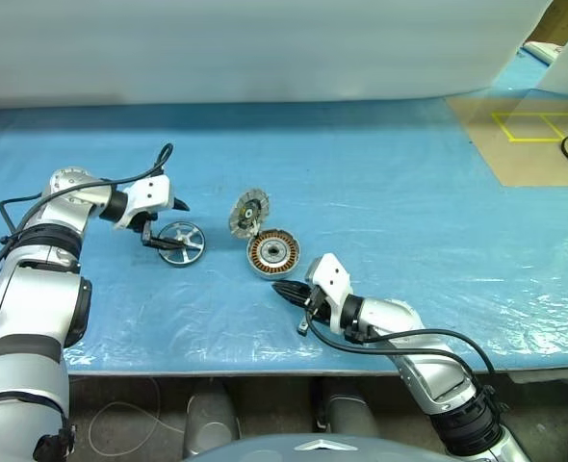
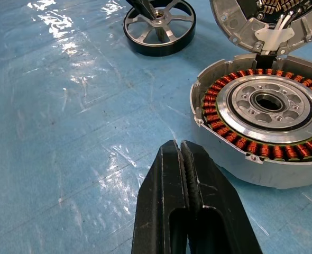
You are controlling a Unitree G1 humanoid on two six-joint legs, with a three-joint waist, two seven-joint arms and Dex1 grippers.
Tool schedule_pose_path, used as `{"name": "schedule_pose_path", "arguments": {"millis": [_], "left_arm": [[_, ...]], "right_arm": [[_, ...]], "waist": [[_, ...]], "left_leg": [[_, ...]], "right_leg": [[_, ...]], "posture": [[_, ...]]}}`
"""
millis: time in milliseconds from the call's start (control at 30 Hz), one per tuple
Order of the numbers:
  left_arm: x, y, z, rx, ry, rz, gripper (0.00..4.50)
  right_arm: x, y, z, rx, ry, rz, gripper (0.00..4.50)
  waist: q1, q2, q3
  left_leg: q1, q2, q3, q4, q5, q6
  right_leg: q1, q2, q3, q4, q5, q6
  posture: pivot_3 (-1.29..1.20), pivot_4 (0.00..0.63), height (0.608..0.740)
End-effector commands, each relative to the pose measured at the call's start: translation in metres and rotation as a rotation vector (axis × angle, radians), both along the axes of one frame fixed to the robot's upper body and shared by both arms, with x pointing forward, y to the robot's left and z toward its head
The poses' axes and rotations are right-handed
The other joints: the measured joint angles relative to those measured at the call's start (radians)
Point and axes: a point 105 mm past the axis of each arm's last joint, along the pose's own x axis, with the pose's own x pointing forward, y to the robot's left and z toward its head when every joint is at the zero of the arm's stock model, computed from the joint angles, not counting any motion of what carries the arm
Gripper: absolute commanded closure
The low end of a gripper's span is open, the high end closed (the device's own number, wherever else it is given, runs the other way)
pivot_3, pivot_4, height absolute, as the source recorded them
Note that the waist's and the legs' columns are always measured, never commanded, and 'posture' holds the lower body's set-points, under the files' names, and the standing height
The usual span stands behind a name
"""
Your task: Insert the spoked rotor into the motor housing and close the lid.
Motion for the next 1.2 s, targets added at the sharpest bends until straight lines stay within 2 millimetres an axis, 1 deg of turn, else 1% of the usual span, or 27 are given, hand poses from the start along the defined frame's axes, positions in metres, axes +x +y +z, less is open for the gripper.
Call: {"name": "schedule_pose_path", "arguments": {"millis": [33,200,433,800,867,1033,1200], "left_arm": [[-0.001,0.0,0.012,-0.032,-0.003,-0.022,0.0],[-0.009,0.005,0.004,-0.002,0.057,-0.04,0.0],[-0.012,0.01,-0.006,0.071,0.074,-0.049,0.0],[-0.012,0.012,-0.01,0.125,0.063,-0.054,0.0],[-0.01,0.01,-0.01,0.111,0.057,-0.046,0.0],[-0.005,-0.002,0.01,-0.075,0.122,0.008,0.0],[-0.003,-0.002,0.019,-0.118,0.148,0.042,0.0]], "right_arm": [[-0.001,0.003,0.009,0.013,-0.037,0.019,4.46],[-0.001,0.003,0.008,0.007,-0.034,0.018,4.46],[0.0,0.002,0.008,0.003,-0.038,0.015,4.46],[0.001,0.002,0.009,-0.001,-0.043,0.009,4.46],[0.001,0.002,0.009,0.0,-0.043,0.007,4.46],[-0.001,0.0,0.006,-0.008,-0.036,0.006,4.46],[0.0,0.0,0.004,-0.013,-0.034,0.006,4.46]], "waist": [[0.0,0.0,0.0],[0.0,0.0,0.0],[0.0,0.0,0.0],[0.001,0.0,0.0],[0.001,0.0,0.0],[0.002,0.0,0.0],[0.003,0.0,0.0]], "left_leg": [[0.0,0.0,0.0,0.0,0.0,0.0],[0.0,0.0,0.0,0.0,0.0,0.0],[0.0,0.0,0.0,0.0,0.0,0.0],[0.0,0.0,0.0,0.0,0.0,0.0],[0.0,0.0,0.0,0.0,0.0,0.0],[0.0,0.0,0.0,0.0,0.0,0.0],[0.0,0.0,0.0,0.0,0.0,0.0]], "right_leg": [[0.0,0.0,0.0,0.0,0.0,0.0],[0.0,0.0,0.0,0.0,0.0,0.0],[0.0,0.0,0.0,0.0,0.0,0.0],[0.0,0.0,0.0,0.0,0.0,0.0],[0.0,0.0,0.0,0.0,0.0,0.0],[0.0,0.0,0.0,0.0,0.0,0.0],[0.0,0.0,0.0,0.0,0.0,0.0]], "posture": [[0.0,0.15,0.74],[0.0,0.15,0.74],[0.0,0.15,0.74],[0.0,0.15,0.74],[0.0,0.15,0.74],[0.0,0.15,0.74],[0.0,0.15,0.74]]}}
